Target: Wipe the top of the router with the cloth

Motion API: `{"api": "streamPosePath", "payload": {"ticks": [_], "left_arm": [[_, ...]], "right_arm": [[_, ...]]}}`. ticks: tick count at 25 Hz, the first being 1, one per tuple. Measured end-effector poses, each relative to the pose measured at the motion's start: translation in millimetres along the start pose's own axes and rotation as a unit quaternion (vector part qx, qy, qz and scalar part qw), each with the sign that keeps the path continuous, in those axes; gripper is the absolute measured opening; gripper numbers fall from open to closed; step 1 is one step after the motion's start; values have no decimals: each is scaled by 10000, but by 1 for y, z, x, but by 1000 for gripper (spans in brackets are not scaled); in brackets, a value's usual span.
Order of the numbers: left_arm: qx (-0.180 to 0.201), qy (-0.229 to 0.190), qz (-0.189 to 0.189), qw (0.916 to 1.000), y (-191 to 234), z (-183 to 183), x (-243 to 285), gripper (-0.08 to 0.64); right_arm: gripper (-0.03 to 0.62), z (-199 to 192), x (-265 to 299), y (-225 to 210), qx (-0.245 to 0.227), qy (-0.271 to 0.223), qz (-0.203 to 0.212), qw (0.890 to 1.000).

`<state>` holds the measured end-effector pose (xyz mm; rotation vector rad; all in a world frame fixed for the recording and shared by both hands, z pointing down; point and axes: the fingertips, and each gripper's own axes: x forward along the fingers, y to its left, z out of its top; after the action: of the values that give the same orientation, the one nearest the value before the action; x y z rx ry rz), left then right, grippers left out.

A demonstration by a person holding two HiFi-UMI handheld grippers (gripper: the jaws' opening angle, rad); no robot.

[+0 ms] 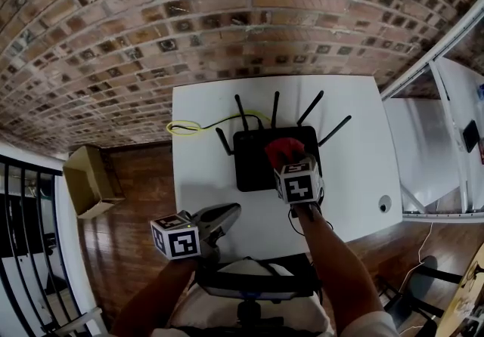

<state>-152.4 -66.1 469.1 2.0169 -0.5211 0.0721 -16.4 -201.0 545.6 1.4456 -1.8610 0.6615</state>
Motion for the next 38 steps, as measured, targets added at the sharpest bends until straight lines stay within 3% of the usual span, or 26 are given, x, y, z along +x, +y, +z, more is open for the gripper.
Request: {"api": "streamPosePath", "payload": {"ticks": [21, 26, 33, 38], "left_arm": [[6, 142, -18, 9999, -6, -7, 8, 9], [-51, 111, 10, 9999, -1, -6, 3, 9], [-136, 88, 79, 9998, 5, -11, -5, 9], [-149, 9, 135, 9998, 8, -9, -14, 9]], "right_arm": [[106, -49, -29, -118, 621, 99, -1032, 9927], [106, -37, -57, -133, 598, -217, -1412, 9879], [106, -17, -70, -102, 591, -647, -1048, 9906], [106, 6, -65, -42, 309, -852, -401, 9951]]}}
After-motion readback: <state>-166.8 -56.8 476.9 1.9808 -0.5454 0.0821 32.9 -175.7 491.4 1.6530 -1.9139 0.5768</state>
